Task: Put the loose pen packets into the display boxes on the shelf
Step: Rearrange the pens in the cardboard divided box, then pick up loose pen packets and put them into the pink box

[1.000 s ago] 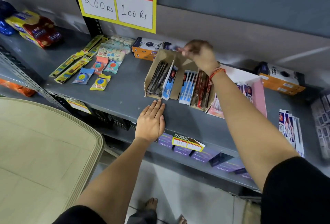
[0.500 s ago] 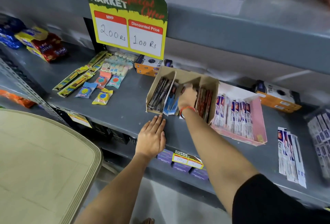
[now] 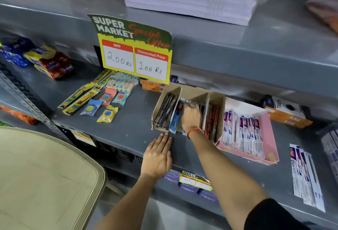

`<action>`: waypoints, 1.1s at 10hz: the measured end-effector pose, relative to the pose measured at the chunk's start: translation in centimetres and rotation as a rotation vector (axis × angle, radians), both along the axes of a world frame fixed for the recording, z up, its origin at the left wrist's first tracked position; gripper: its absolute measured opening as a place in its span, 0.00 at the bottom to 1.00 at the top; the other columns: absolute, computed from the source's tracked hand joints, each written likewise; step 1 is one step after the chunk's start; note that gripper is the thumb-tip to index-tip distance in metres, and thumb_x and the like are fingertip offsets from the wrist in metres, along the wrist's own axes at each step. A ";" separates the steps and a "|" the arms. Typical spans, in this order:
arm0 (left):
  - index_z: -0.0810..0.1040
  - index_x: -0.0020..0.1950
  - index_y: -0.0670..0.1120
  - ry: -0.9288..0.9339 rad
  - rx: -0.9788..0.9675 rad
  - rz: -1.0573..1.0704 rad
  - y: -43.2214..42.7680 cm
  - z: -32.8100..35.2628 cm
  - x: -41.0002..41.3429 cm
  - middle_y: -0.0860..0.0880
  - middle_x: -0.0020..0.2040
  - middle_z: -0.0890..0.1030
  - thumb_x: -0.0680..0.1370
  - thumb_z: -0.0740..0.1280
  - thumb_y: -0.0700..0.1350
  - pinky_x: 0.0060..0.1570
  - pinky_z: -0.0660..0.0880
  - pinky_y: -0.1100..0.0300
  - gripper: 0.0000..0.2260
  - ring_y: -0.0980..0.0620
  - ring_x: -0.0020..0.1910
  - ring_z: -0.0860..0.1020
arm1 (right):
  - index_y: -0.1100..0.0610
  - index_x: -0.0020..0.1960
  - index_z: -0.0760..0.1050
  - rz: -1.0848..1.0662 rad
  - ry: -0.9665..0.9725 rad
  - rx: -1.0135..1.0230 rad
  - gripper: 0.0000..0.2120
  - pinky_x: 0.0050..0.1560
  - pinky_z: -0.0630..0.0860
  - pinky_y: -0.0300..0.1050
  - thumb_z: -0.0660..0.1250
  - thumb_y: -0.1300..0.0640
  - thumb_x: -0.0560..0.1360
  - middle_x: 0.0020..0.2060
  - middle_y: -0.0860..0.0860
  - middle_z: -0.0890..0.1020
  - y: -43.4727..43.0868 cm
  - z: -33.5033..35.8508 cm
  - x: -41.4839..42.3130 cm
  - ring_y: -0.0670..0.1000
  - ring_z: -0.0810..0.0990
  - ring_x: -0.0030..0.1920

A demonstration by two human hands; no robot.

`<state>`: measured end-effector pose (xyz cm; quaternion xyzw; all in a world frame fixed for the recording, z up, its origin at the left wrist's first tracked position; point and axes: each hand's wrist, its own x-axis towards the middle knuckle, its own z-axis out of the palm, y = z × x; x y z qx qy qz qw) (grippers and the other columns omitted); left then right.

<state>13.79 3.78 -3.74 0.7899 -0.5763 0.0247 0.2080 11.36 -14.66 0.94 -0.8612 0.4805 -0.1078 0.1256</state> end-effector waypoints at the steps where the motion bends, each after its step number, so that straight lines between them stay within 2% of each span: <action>1: 0.79 0.59 0.38 0.005 -0.003 -0.002 -0.1 0.1 0.0 0.40 0.60 0.79 0.74 0.53 0.44 0.58 0.75 0.48 0.21 0.42 0.60 0.77 | 0.61 0.68 0.70 0.183 -0.027 0.010 0.19 0.64 0.72 0.54 0.58 0.64 0.78 0.66 0.59 0.75 0.7 -0.3 0.1 0.59 0.72 0.67; 2: 0.78 0.60 0.38 0.009 -0.002 -0.003 0.0 0.0 0.0 0.39 0.60 0.79 0.74 0.53 0.44 0.58 0.75 0.47 0.21 0.42 0.61 0.77 | 0.59 0.69 0.68 0.200 0.058 0.069 0.18 0.69 0.67 0.58 0.54 0.57 0.81 0.70 0.57 0.70 0.9 -0.5 -0.3 0.56 0.63 0.74; 4: 0.78 0.60 0.38 0.018 0.010 -0.003 0.0 0.1 0.1 0.39 0.60 0.79 0.74 0.53 0.44 0.58 0.76 0.47 0.21 0.42 0.60 0.77 | 0.58 0.76 0.57 0.189 0.137 0.077 0.22 0.76 0.54 0.57 0.49 0.56 0.83 0.77 0.54 0.60 0.5 -0.8 -0.3 0.54 0.54 0.78; 5: 0.78 0.60 0.38 0.016 0.020 0.000 0.0 0.1 0.1 0.39 0.61 0.79 0.74 0.53 0.44 0.58 0.76 0.47 0.22 0.42 0.60 0.77 | 0.58 0.77 0.55 0.165 0.088 0.128 0.23 0.78 0.47 0.58 0.48 0.56 0.83 0.78 0.54 0.57 0.9 -0.7 -0.7 0.53 0.50 0.78; 6: 0.78 0.61 0.38 0.022 0.040 0.004 0.2 0.3 0.0 0.39 0.61 0.78 0.74 0.53 0.44 0.58 0.76 0.47 0.22 0.42 0.60 0.77 | 0.61 0.76 0.56 0.169 0.024 0.078 0.23 0.77 0.52 0.57 0.50 0.58 0.83 0.77 0.56 0.59 1.3 0.1 -1.3 0.55 0.52 0.78; 7: 0.77 0.61 0.37 0.018 0.046 0.006 0.2 0.7 -0.3 0.39 0.62 0.78 0.75 0.52 0.44 0.57 0.75 0.47 0.22 0.41 0.61 0.76 | 0.63 0.73 0.62 0.135 0.049 0.007 0.22 0.75 0.56 0.58 0.55 0.61 0.80 0.73 0.60 0.66 2.2 1.1 -1.9 0.58 0.56 0.77; 8: 0.77 0.61 0.37 0.010 0.051 0.012 0.5 1.0 -0.6 0.38 0.62 0.78 0.75 0.51 0.44 0.57 0.75 0.46 0.22 0.41 0.61 0.76 | 0.63 0.68 0.68 0.131 0.083 -0.052 0.20 0.71 0.63 0.57 0.58 0.64 0.77 0.67 0.61 0.72 2.8 2.0 -2.6 0.59 0.63 0.72; 9: 0.77 0.61 0.37 0.006 0.048 0.015 0.6 1.2 -0.7 0.38 0.62 0.78 0.75 0.51 0.45 0.58 0.74 0.46 0.23 0.40 0.61 0.76 | 0.64 0.63 0.72 0.176 0.056 -0.127 0.16 0.62 0.70 0.55 0.59 0.66 0.76 0.61 0.61 0.76 3.1 2.8 -4.1 0.61 0.70 0.66; 10: 0.76 0.61 0.36 0.007 0.041 0.027 0.7 1.1 -1.1 0.38 0.61 0.78 0.75 0.50 0.45 0.57 0.74 0.46 0.23 0.40 0.61 0.76 | 0.64 0.57 0.76 0.125 -0.035 -0.226 0.13 0.56 0.72 0.54 0.58 0.67 0.75 0.56 0.61 0.79 3.2 3.8 -5.9 0.61 0.73 0.60; 11: 0.76 0.60 0.35 0.012 0.070 0.027 0.7 1.0 -1.3 0.37 0.60 0.78 0.75 0.51 0.45 0.57 0.74 0.46 0.23 0.40 0.61 0.76 | 0.63 0.54 0.79 -0.022 -0.169 -0.293 0.13 0.53 0.73 0.54 0.59 0.66 0.74 0.52 0.61 0.81 3.3 4.9 -7.9 0.62 0.74 0.55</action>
